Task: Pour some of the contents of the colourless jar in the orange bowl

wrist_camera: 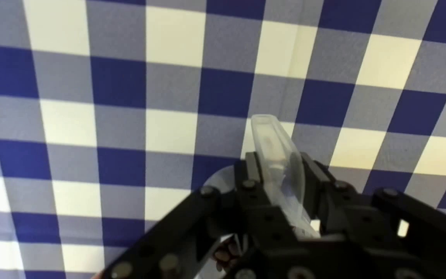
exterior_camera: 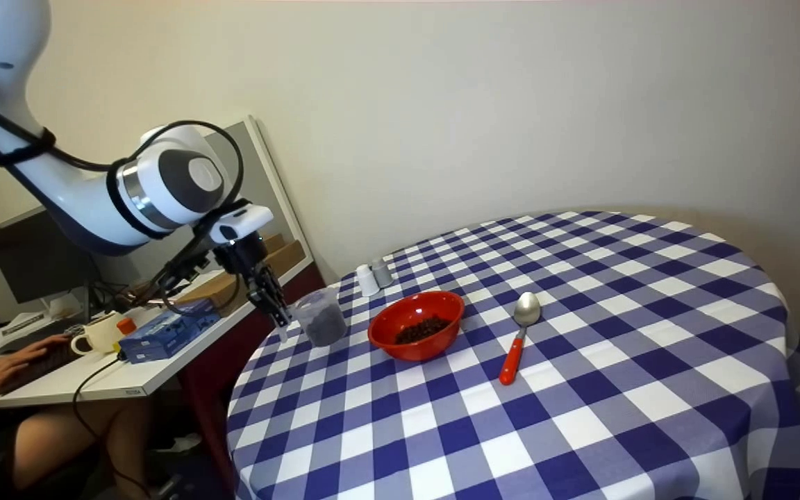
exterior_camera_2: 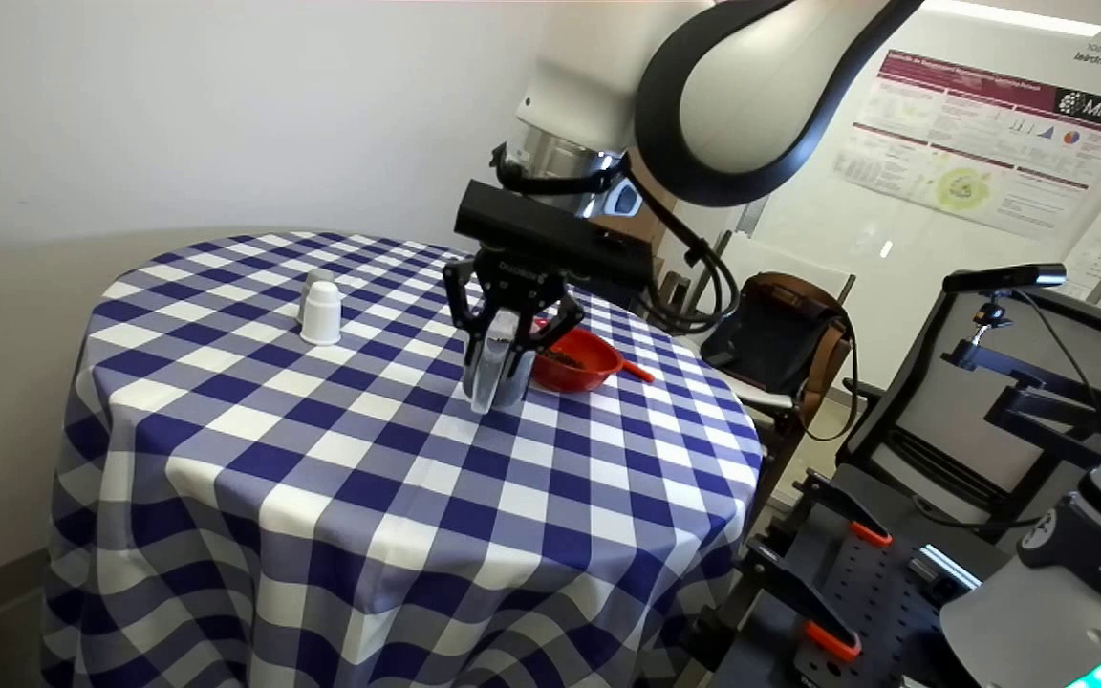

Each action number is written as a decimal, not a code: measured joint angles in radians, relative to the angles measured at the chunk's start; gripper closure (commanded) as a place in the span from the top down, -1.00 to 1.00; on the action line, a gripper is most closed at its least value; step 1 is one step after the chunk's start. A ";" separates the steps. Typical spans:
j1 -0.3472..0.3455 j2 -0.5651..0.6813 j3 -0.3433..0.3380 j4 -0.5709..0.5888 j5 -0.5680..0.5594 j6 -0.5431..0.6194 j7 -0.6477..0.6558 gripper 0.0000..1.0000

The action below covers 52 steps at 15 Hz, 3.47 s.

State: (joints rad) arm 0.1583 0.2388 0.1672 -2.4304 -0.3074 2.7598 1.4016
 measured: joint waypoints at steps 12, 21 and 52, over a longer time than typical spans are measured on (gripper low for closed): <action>-0.047 -0.353 -0.018 -0.057 0.179 -0.254 -0.855 -0.81; 0.150 -0.509 -0.464 0.009 0.156 -0.591 -1.519 -0.82; -0.157 -0.377 -0.347 0.202 0.189 -0.935 -2.462 -0.84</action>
State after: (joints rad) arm 0.0011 -0.1377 -0.1795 -2.2280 -0.1182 1.8246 -1.0602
